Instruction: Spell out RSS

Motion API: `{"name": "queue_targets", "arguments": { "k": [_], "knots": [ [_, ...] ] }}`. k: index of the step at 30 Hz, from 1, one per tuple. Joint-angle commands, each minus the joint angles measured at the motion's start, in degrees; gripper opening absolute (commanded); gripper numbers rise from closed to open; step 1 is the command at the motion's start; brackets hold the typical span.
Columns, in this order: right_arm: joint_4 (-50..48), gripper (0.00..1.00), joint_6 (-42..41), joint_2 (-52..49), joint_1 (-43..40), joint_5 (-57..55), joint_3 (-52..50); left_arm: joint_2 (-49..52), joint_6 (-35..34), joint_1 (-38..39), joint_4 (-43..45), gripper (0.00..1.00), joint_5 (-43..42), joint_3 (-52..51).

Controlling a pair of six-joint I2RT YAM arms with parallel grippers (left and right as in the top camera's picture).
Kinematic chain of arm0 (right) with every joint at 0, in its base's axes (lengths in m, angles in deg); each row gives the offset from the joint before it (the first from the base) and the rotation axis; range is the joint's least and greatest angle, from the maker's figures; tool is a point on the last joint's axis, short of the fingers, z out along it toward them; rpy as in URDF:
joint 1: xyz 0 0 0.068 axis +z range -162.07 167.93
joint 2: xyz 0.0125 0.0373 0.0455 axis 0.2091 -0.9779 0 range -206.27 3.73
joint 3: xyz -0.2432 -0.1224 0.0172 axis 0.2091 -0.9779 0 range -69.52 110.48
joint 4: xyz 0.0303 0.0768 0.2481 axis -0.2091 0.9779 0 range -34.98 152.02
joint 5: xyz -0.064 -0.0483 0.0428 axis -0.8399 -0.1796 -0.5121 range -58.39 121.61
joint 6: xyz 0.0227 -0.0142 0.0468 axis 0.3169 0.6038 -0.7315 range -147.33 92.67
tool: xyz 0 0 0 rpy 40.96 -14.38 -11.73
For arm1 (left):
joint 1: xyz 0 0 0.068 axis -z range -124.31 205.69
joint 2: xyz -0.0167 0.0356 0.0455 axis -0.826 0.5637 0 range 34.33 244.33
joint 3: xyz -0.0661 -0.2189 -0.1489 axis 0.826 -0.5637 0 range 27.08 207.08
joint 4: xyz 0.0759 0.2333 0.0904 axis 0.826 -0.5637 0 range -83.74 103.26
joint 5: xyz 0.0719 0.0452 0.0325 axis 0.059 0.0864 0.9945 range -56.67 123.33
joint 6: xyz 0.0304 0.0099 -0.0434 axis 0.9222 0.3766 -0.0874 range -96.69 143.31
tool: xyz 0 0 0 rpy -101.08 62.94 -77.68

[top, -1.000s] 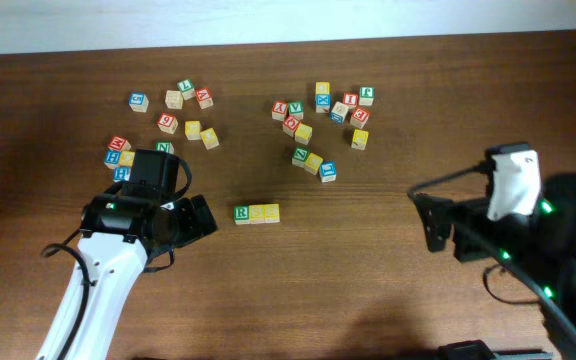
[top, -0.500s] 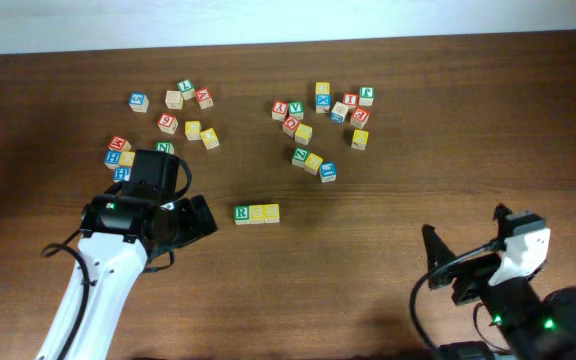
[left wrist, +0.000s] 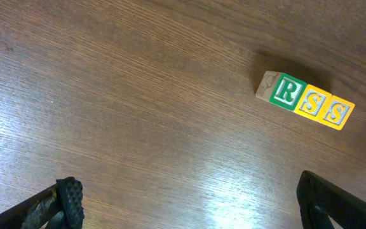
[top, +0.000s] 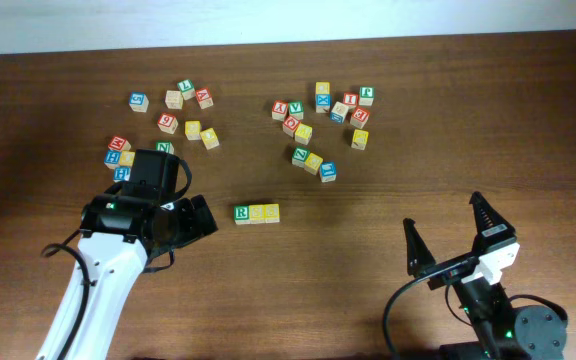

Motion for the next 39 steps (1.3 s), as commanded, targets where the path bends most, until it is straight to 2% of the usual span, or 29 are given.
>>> {"name": "queue_targets", "arguments": {
  "k": [1,8,21,36,39],
  "knots": [
    [-3.0,0.98,0.4,2.1,-0.3,-1.0,-3.3,-0.9,0.0,-0.2,0.0,0.99,0.6,-0.3],
    [-4.2,0.98,0.4,3.3,-0.4,-5.6,-7.2,-0.9,0.0,-0.2,0.1,0.99,0.6,-0.3],
    [-15.6,0.98,0.4,6.1,-0.4,-6.2,-16.9,-0.9,0.0,-0.2,0.1,0.99,0.7,-0.3],
    [-16.3,0.98,0.4,6.1,-0.4,-10.1,-20.0,-0.9,0.0,-0.2,0.0,0.99,0.6,-0.3],
    [-14.0,0.98,0.3,6.1,-1.0,-10.0,-20.0,-0.9,0.0,-0.2,0.0,0.99,0.7,-0.3]
  ]
}}
